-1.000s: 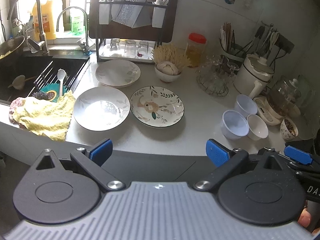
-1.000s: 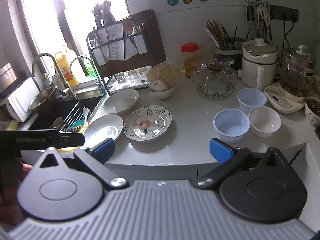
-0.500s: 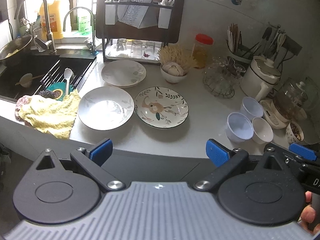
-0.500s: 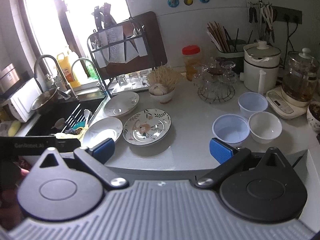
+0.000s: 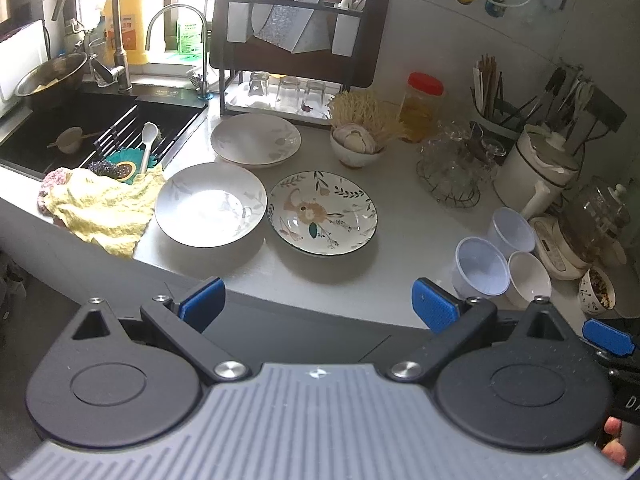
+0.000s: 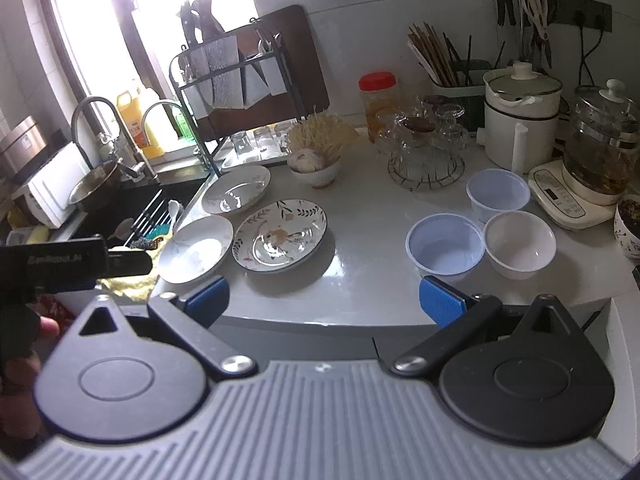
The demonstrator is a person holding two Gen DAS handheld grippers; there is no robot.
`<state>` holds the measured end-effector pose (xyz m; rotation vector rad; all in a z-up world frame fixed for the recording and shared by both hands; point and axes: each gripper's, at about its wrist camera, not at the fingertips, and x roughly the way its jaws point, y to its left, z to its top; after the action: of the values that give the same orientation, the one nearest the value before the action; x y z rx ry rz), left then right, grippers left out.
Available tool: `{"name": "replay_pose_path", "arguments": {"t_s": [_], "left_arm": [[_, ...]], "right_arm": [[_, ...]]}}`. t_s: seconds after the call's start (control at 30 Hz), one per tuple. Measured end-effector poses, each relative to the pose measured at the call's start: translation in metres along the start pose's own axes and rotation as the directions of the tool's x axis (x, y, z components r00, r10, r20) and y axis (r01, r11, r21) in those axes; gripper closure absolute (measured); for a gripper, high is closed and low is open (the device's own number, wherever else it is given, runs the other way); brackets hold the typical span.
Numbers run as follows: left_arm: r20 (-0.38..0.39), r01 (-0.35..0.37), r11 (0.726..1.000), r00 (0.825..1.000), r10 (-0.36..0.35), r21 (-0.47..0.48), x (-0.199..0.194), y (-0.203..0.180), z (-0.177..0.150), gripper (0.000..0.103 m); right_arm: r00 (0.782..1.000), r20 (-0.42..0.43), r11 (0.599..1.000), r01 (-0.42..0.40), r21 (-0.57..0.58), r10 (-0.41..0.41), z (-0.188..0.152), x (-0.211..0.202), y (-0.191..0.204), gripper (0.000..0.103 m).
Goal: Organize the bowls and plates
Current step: 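Move both grippers toward the white leaf-print plate beside the floral plate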
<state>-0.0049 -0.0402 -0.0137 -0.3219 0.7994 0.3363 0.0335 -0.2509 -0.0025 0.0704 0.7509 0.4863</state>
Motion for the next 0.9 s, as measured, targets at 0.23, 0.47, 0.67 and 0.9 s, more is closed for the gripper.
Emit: {"name": "replay_pose_path", "arguments": {"t_s": [0.23, 0.47, 0.67, 0.9], "left_arm": [[0.004, -0.003, 1.0, 1.0, 0.003, -0.013, -0.001, -0.005, -0.003, 0.002], [0.013, 0.013, 1.0, 1.0, -0.013, -0.007, 0.001, -0.008, 0.001, 0.002], [0.029, 0.003, 1.0, 1.0, -0.002, -0.021, 0.005, 0.008, 0.007, 0.002], [0.016, 0.028, 0.999, 0.999, -0.027, -0.04, 0.025, 0.044, 0.021, 0.002]], "right_arm": [[1.0, -0.002, 1.0, -0.016, 0.007, 0.016, 0.002, -0.001, -0.007, 0.0], [1.0, 0.013, 1.0, -0.028, 0.013, 0.028, 0.004, 0.001, -0.007, 0.0], [0.999, -0.003, 0.999, -0.043, 0.003, 0.043, 0.008, 0.013, 0.004, 0.0], [0.999, -0.031, 0.999, -0.025, 0.02, 0.025, 0.011, 0.037, 0.027, 0.0]]}}
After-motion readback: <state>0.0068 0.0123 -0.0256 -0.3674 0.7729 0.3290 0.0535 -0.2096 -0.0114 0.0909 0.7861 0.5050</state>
